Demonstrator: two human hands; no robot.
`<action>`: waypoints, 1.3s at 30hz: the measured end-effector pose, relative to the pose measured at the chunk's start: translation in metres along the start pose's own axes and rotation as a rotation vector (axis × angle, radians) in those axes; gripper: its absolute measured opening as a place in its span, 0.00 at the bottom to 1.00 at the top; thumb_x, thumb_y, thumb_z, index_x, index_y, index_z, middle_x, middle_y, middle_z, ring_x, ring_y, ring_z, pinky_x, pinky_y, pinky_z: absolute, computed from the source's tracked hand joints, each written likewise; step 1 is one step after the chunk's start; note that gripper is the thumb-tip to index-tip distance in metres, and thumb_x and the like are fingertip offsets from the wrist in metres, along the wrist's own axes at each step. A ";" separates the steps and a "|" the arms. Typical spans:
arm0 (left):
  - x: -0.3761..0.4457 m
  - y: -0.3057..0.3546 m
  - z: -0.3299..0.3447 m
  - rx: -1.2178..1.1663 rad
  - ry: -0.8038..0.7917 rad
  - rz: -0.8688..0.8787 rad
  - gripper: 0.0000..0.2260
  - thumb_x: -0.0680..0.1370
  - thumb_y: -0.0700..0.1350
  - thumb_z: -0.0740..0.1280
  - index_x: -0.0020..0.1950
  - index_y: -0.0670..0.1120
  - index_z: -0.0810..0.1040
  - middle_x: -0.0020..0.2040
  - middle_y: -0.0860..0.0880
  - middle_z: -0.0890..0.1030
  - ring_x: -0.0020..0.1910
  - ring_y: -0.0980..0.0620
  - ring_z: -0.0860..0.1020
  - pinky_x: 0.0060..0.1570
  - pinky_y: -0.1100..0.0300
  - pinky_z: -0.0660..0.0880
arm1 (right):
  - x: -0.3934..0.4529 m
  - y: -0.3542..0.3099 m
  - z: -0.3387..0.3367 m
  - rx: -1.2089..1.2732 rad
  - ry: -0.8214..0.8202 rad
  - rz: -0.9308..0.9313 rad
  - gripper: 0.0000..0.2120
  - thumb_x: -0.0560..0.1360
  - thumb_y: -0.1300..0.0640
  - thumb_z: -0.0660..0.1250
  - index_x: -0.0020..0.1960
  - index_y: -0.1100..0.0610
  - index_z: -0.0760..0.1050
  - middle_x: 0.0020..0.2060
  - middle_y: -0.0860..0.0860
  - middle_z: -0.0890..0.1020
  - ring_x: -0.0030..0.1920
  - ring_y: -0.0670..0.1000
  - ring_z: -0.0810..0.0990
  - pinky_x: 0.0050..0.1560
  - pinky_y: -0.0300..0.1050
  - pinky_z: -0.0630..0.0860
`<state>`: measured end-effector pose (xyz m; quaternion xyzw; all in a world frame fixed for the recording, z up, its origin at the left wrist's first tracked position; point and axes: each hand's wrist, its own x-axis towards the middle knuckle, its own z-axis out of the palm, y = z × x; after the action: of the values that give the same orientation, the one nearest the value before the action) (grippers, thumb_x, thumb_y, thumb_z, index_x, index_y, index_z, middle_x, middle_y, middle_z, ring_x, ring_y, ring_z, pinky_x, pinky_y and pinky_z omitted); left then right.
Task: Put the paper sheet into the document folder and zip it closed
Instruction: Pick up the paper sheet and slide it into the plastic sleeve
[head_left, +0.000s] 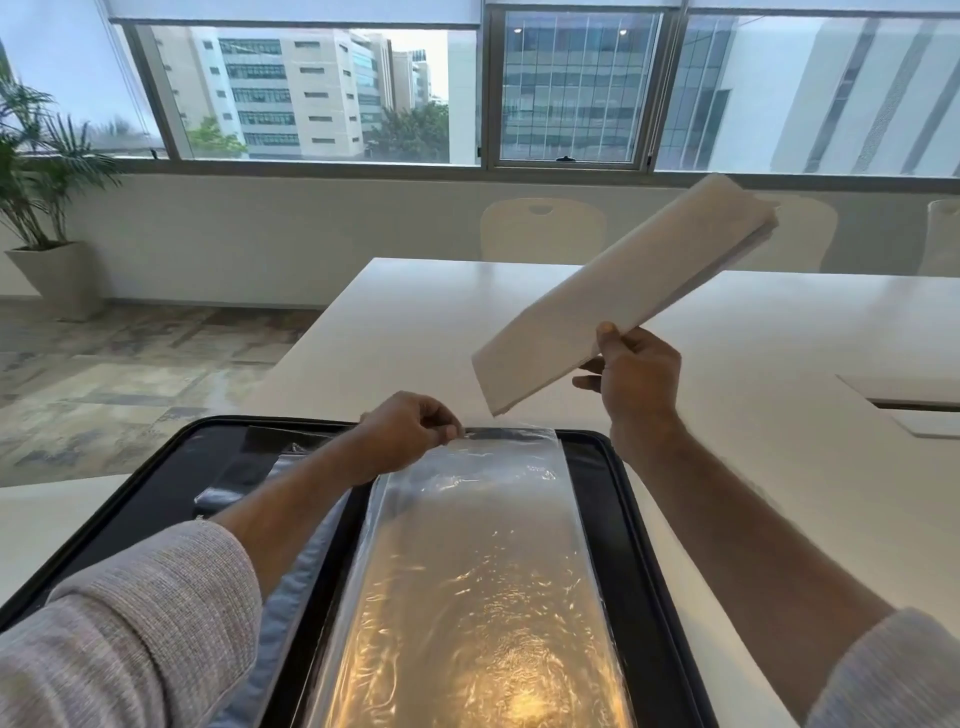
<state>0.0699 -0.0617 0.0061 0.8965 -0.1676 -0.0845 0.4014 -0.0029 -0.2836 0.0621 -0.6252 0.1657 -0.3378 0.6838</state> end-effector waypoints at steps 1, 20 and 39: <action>0.000 0.001 0.001 -0.009 0.016 0.015 0.03 0.74 0.47 0.75 0.41 0.53 0.85 0.40 0.55 0.85 0.47 0.51 0.82 0.58 0.51 0.76 | 0.003 0.000 0.004 -0.014 -0.006 0.002 0.11 0.78 0.59 0.65 0.38 0.58 0.78 0.39 0.56 0.81 0.35 0.55 0.82 0.30 0.45 0.80; -0.013 0.003 0.005 -0.006 0.419 0.220 0.09 0.74 0.45 0.73 0.40 0.59 0.81 0.41 0.60 0.83 0.41 0.55 0.80 0.58 0.43 0.72 | 0.024 -0.014 0.024 -0.342 -0.203 0.043 0.10 0.71 0.62 0.65 0.31 0.63 0.74 0.23 0.57 0.75 0.23 0.55 0.73 0.25 0.42 0.67; 0.011 0.001 -0.008 -0.141 -0.220 -0.016 0.09 0.76 0.50 0.71 0.47 0.44 0.83 0.43 0.47 0.86 0.41 0.52 0.79 0.47 0.56 0.75 | 0.025 0.001 0.005 -0.292 -0.161 0.119 0.08 0.72 0.62 0.64 0.35 0.61 0.77 0.31 0.57 0.81 0.25 0.54 0.80 0.25 0.42 0.72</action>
<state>0.0827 -0.0606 0.0120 0.8527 -0.1974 -0.1971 0.4417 0.0184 -0.2970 0.0669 -0.7320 0.1943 -0.2177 0.6157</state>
